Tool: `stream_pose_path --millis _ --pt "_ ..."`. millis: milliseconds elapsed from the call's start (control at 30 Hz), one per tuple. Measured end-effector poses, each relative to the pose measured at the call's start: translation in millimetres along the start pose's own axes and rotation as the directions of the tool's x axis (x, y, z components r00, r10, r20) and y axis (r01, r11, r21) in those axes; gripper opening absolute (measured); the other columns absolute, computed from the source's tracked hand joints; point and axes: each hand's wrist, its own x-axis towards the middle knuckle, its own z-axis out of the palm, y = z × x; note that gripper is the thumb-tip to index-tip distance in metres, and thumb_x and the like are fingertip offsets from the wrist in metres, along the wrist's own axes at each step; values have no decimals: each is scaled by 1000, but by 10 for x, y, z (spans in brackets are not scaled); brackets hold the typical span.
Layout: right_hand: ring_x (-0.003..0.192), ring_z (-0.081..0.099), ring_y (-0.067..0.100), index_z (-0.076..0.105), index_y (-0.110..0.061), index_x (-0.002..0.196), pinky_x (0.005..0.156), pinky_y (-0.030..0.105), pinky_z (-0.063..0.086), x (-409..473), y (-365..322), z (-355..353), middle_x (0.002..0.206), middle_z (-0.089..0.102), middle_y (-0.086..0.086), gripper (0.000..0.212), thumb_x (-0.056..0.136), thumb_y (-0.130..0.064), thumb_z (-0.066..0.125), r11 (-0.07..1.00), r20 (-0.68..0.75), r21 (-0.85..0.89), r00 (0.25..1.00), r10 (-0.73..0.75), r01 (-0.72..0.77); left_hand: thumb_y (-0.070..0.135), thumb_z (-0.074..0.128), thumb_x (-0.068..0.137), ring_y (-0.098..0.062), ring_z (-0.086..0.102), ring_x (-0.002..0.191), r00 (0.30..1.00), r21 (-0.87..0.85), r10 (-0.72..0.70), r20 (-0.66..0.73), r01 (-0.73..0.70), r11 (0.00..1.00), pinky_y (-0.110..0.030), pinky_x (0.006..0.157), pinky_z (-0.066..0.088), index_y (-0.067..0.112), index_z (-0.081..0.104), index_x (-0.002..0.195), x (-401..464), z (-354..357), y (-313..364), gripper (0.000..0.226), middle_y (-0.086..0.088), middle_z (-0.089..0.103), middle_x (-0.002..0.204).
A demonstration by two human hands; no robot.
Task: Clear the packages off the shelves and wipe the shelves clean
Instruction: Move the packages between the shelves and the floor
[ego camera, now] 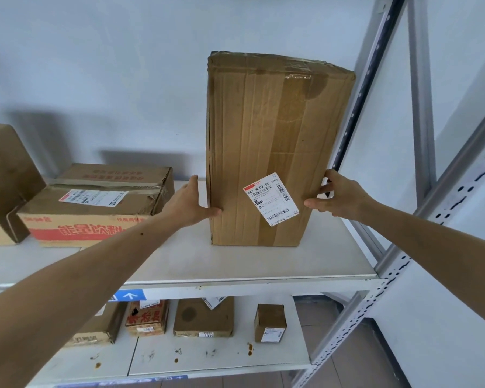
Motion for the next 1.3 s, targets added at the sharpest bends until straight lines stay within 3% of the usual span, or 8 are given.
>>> stream_pose_path --millis 133,300,600,667,833,933,1100,1300 --pt "103 62 18 49 -26 125 95 41 51 -149 82 160 110 63 -6 65 74 -52 80 988 -48 -119 995 92 -97 58 78 71 -24 60 108 999 140 -15 29 10 990 -44 91 53 13 40 141 -103 32 -143 91 -10 50 134" --pt "99 63 17 55 -22 118 91 37 52 -442 156 433 111 64 -5 51 79 -46 79 981 -58 -151 992 111 -118 53 77 75 -19 60 100 994 213 46 101 -67 975 -41 90 53 20 57 126 -312 174 -239 64 -4 56 121" --pt "81 62 17 63 -18 100 82 39 55 -923 297 788 97 64 -2 29 82 -35 78 962 -66 -228 983 -169 150 45 76 80 -10 60 81 960 39 168 224 -181 983 -34 85 53 22 63 106 -940 567 54 36 10 64 97" --pt "78 61 17 64 -17 99 78 36 54 -1030 392 847 93 62 -1 28 81 -31 80 951 -42 -194 966 -255 242 44 76 80 -7 62 81 943 -8 183 279 -188 982 -33 84 54 24 63 105 -1128 697 135 35 15 65 93" --pt "79 58 7 65 -17 101 68 9 38 -1299 745 1026 95 59 -6 30 79 -26 83 939 29 -89 943 -331 332 38 75 79 -6 60 78 904 -5 127 409 -137 991 -36 86 53 24 64 101 -1458 1236 155 28 17 64 86" --pt "84 60 8 64 -16 105 71 15 44 -1390 1056 1238 99 61 -6 34 78 -24 84 945 74 -40 944 -320 324 44 69 74 -20 63 89 872 -9 57 487 -60 998 -33 83 50 26 61 95 -1566 1638 -3 29 11 61 87" --pt "88 60 15 63 -16 107 81 33 51 -1401 1708 1792 101 61 -4 36 78 -20 84 970 120 4 963 -240 241 45 76 78 -10 60 84 848 151 -28 529 -62 987 -38 87 53 31 56 95 -1576 2344 -467 30 18 60 86" --pt "99 57 17 60 -18 119 82 28 39 -1152 2645 2744 103 54 -8 39 84 -25 77 957 199 -257 976 -84 135 45 70 85 -14 60 103 828 368 -91 553 -144 919 -35 89 52 24 59 118 -1220 3314 -1129 40 9 63 113"
